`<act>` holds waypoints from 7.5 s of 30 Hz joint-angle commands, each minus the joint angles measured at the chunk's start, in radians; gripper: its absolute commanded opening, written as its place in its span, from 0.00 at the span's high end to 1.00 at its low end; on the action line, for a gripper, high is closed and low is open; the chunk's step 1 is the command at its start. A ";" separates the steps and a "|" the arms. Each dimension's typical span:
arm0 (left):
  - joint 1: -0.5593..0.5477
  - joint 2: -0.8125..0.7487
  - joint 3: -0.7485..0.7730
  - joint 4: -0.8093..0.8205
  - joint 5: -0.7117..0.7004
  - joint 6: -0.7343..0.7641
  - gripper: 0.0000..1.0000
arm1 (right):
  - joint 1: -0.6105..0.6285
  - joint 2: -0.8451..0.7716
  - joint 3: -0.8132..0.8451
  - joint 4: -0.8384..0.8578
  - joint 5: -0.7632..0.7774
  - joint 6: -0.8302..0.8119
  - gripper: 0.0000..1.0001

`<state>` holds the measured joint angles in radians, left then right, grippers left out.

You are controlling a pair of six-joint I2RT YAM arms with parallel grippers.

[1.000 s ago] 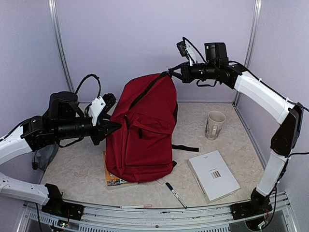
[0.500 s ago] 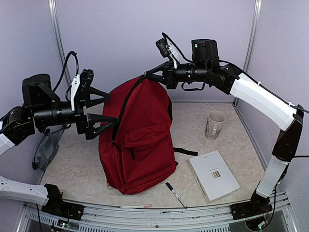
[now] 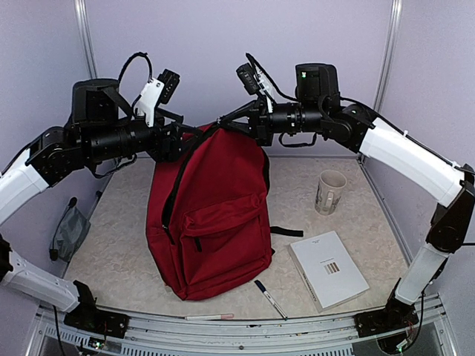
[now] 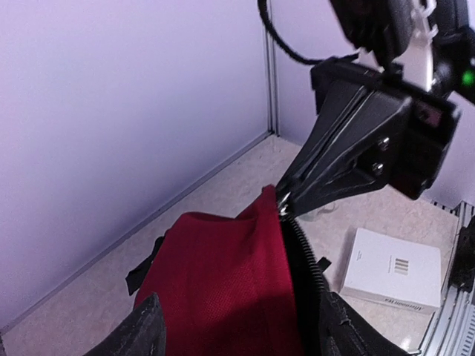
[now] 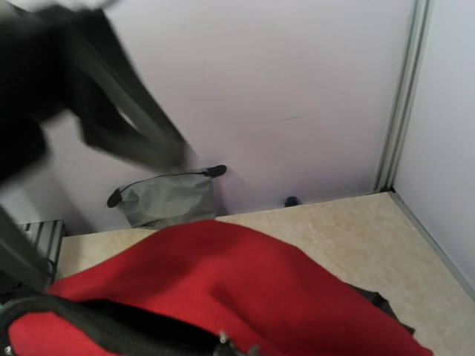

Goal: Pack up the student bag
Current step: Hold the largest pocket of the student bag, then unzip the largest pocket of the student bag, then place the student bag at the center of the board, then move the book to the center of the board.

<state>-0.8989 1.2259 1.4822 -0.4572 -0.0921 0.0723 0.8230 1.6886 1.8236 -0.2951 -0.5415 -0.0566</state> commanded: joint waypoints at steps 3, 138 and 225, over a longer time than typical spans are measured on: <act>0.000 0.022 -0.022 -0.066 -0.081 0.041 0.26 | 0.015 -0.060 -0.022 0.076 -0.012 -0.012 1.00; 0.344 -0.309 -0.562 0.374 -0.130 -0.083 1.00 | 0.010 -0.258 -0.886 -0.706 0.745 0.841 0.00; 0.252 0.274 -0.381 0.119 0.080 -0.138 1.00 | -0.133 -0.273 -1.252 0.269 0.326 0.949 0.26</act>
<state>-0.6750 1.4311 1.0496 -0.2436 0.1062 -0.0509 0.6987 1.4509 0.6117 0.0017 -0.2554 0.9115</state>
